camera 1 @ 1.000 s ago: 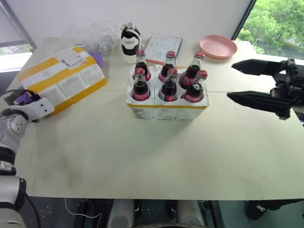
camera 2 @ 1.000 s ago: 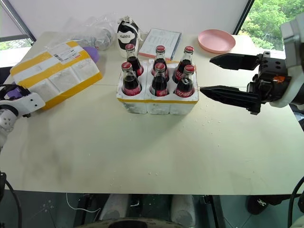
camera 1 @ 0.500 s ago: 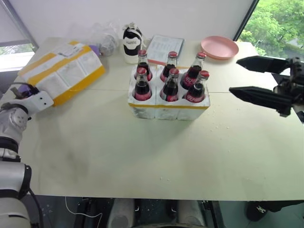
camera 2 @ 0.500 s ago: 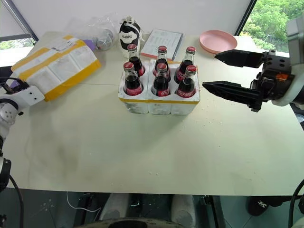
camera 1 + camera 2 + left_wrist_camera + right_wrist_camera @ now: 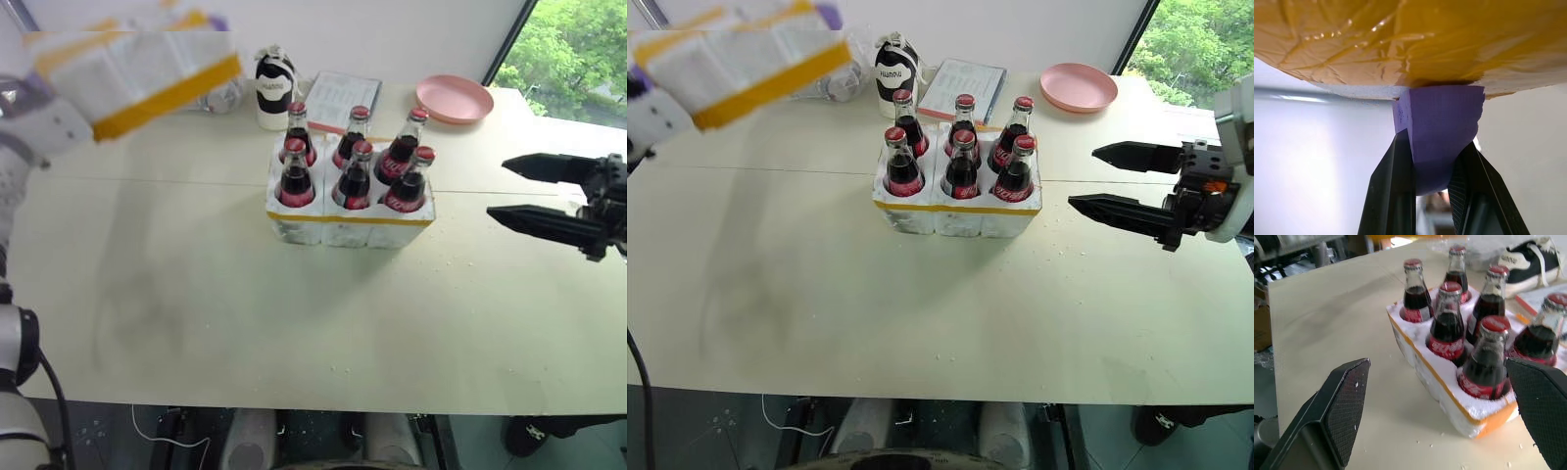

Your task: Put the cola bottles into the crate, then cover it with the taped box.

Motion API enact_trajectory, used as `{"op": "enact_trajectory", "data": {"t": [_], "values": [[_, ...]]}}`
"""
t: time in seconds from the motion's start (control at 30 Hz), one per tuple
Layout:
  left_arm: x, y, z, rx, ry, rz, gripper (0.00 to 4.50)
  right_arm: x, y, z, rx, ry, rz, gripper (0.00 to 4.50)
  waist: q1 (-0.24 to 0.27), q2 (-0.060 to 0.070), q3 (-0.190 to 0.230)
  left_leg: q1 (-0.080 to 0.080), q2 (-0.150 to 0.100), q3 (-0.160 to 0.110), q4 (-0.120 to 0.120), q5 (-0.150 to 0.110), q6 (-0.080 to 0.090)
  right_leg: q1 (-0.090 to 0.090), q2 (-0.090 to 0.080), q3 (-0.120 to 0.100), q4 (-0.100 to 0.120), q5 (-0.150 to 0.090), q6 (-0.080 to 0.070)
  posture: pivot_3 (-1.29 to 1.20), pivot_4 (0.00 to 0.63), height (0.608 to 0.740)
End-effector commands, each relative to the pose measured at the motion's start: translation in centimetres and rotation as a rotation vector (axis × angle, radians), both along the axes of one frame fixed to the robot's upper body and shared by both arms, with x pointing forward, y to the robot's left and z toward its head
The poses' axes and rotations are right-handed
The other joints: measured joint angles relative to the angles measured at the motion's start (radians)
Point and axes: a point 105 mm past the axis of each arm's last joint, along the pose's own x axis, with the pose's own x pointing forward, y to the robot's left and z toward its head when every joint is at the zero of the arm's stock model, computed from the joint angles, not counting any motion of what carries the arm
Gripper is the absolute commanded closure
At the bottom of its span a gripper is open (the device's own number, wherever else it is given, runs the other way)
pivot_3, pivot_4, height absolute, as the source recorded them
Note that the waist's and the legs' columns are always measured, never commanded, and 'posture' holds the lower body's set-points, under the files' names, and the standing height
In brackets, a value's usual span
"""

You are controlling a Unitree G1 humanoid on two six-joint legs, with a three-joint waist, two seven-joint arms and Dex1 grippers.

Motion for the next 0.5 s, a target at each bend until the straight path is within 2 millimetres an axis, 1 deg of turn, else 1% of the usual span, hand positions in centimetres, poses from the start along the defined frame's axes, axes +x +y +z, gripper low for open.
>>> {"op": "enact_trajectory", "data": {"t": [0.03,0.1,0.17,0.23,0.3,0.37,0.43,0.5], "values": [[-0.5,-4.0,4.5,-0.015,-0.088,-0.176,4.06,-0.4,-0.6,0.8,-0.010,-0.071,-0.018,0.00,-0.002,0.000,0.000,0.000,0.000,0.000,0.000,0.000,-0.001,0.000,0.000,0.000,0.000,0.000,0.000,0.00,0.150,0.740],[-0.5,-7.1,5.3,-0.002,-0.074,-0.281,4.06,-0.4,-0.7,0.6,-0.006,-0.069,-0.024,0.00,-0.002,0.000,0.000,0.000,0.000,0.001,0.000,0.001,-0.002,0.000,0.000,0.000,0.000,0.000,0.000,0.00,0.150,0.740],[-0.5,-10.4,5.7,0.032,-0.045,-0.385,4.06,-0.3,-0.9,0.2,-0.009,-0.065,-0.036,0.00,0.000,0.000,0.000,0.000,0.000,0.000,0.000,0.002,-0.003,0.000,0.001,0.000,0.000,0.000,0.000,0.00,0.150,0.740],[-0.8,-13.5,5.2,0.071,0.014,-0.474,4.06,-0.2,-1.1,-0.1,-0.010,-0.064,-0.047,0.00,-0.001,0.000,0.000,0.000,0.000,0.000,0.001,0.002,-0.003,0.001,0.001,0.000,0.000,0.000,0.000,0.00,0.150,0.740],[-1.3,-16.1,4.5,0.104,0.059,-0.548,4.06,-0.1,-1.1,-0.2,-0.006,-0.068,-0.052,0.00,-0.001,0.000,0.000,0.000,0.000,0.001,0.001,0.002,-0.003,0.001,0.001,0.000,0.000,0.000,0.001,0.00,0.150,0.740],[-1.9,-18.4,4.1,0.144,0.073,-0.603,4.06,-0.1,-1.0,-0.2,0.004,-0.072,-0.052,0.00,-0.001,0.000,0.000,0.001,0.000,0.001,0.001,0.002,-0.003,0.001,0.001,0.000,0.000,0.000,0.001,0.00,0.150,0.740],[-2.3,-20.1,3.5,0.180,0.083,-0.642,4.06,0.0,-1.0,-0.2,0.009,-0.075,-0.054,0.00,-0.001,0.000,0.000,0.001,0.000,0.000,0.001,0.002,-0.003,0.001,0.001,0.000,0.000,0.000,0.001,0.00,0.150,0.740],[-2.5,-21.2,2.8,0.213,0.099,-0.666,4.06,0.1,-1.0,-0.2,0.014,-0.080,-0.060,0.00,-0.003,0.000,0.000,0.002,0.000,0.000,0.001,0.003,-0.004,0.002,0.002,0.000,0.000,0.000,0.001,0.00,0.150,0.740]]}}
